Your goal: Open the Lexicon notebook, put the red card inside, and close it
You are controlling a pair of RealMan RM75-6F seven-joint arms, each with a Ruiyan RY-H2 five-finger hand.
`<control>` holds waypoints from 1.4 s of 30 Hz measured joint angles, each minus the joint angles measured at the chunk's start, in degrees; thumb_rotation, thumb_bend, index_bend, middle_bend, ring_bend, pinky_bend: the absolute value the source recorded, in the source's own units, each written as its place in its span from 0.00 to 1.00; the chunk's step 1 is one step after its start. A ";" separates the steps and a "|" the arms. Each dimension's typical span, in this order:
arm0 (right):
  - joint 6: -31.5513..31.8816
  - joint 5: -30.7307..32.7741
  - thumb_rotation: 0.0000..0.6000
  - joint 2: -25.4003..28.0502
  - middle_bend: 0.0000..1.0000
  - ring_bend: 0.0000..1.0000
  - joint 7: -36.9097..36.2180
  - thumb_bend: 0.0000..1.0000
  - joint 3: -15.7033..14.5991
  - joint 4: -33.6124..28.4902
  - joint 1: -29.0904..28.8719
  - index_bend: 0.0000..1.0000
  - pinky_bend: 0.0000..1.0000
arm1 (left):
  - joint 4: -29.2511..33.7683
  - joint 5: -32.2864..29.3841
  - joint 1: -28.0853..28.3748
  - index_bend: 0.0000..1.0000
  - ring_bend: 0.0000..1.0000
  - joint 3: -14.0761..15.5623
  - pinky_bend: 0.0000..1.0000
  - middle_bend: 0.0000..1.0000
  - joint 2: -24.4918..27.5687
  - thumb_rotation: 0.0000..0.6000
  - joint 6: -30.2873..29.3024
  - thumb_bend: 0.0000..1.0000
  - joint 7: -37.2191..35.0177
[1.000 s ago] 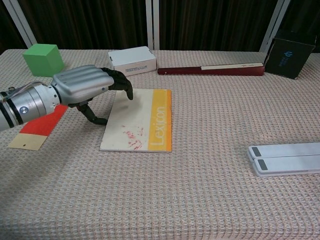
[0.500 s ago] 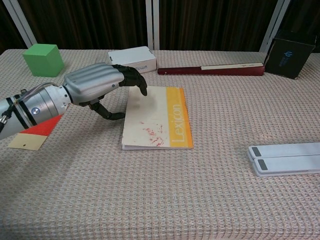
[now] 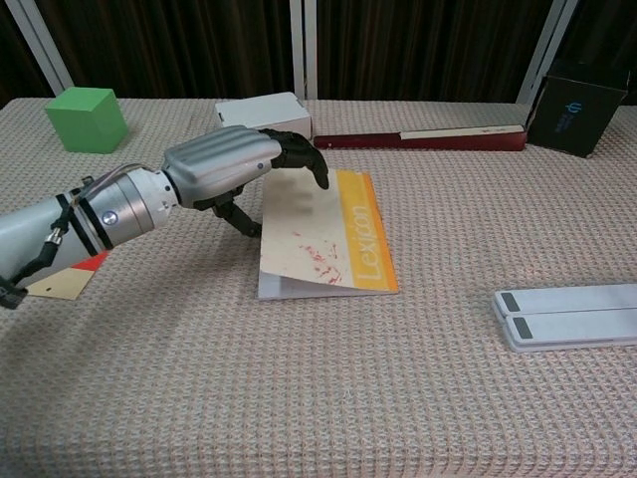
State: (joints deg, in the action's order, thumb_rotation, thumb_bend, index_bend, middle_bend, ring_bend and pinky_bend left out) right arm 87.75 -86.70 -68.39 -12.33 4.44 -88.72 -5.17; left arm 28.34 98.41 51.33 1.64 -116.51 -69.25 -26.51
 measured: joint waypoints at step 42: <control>2.82 -3.26 1.00 -1.11 0.24 0.13 -3.18 0.16 -0.98 2.41 1.61 0.17 0.23 | 37.83 -0.49 -1.89 0.24 0.10 -0.26 0.14 0.19 20.57 1.00 1.74 0.23 28.72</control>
State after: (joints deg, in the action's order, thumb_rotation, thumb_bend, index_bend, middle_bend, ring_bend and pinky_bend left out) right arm 90.57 -89.96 -69.49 -15.51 3.47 -86.30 -3.56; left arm 66.17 97.92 49.44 1.38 -95.94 -67.50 2.21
